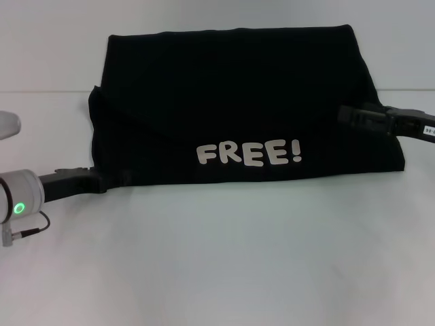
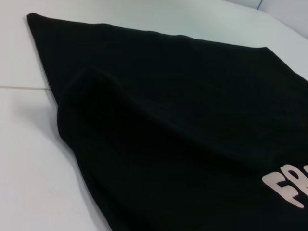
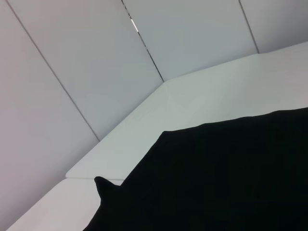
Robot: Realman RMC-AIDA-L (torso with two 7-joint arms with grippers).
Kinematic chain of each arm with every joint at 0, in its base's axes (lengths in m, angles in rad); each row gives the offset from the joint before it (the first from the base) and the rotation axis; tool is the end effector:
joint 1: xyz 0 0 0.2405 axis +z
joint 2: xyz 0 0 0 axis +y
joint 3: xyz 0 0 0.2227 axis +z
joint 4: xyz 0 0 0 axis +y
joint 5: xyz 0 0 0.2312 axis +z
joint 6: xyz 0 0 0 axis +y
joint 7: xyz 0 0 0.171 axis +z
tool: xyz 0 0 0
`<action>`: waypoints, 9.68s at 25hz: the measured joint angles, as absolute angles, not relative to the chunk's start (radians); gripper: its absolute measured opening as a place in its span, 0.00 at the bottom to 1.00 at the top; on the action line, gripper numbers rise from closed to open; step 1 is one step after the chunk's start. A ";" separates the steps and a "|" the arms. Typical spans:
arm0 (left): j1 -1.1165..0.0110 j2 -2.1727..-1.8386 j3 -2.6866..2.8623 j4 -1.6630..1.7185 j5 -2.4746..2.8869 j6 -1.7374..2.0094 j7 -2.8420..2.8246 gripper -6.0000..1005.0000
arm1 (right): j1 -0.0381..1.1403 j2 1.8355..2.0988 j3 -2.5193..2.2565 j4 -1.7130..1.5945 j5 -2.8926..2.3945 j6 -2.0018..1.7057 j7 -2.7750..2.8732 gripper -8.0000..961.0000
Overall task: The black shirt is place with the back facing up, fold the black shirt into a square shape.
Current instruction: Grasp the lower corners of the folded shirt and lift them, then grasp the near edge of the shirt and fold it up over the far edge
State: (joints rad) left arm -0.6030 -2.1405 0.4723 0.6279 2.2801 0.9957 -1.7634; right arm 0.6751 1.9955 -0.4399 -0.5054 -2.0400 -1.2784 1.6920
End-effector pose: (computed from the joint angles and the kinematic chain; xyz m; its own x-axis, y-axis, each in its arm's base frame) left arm -0.3133 0.3969 -0.0064 0.5336 0.6537 0.5366 0.8435 -0.3658 -0.3933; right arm 0.2576 0.4143 0.0347 0.5107 -0.5360 -0.6722 -0.8138 -0.5537 -0.1768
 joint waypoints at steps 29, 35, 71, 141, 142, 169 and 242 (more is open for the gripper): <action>-0.617 -2.136 0.513 0.648 2.332 0.985 -1.763 0.06 | 0.654 1.991 -0.439 -0.513 -2.042 -1.278 1.690 0.94; -0.619 -2.132 0.514 0.668 2.345 0.997 -1.775 0.03 | 0.652 1.967 -0.463 -0.515 -2.090 -1.220 1.765 0.93; -0.642 -2.125 0.515 0.701 2.405 1.025 -1.802 0.00 | 0.686 1.987 -0.572 -0.479 -2.316 -0.906 2.004 0.62; -0.590 -2.126 0.510 0.876 2.402 1.299 -1.861 0.00 | 0.698 1.971 -0.589 -0.467 -2.376 -0.909 2.071 0.53; -0.590 -2.126 0.510 0.875 2.401 1.299 -1.860 0.00 | 0.698 1.972 -0.591 -0.465 -2.376 -0.908 2.072 0.52; -0.597 -2.124 0.511 0.871 2.403 1.285 -1.859 0.00 | 0.685 1.980 -0.597 -0.470 -2.375 -0.891 2.062 0.05; -0.826 -1.990 0.413 0.750 2.470 1.381 -1.897 0.06 | 0.615 1.921 -0.199 -0.567 -2.317 -1.332 1.694 0.05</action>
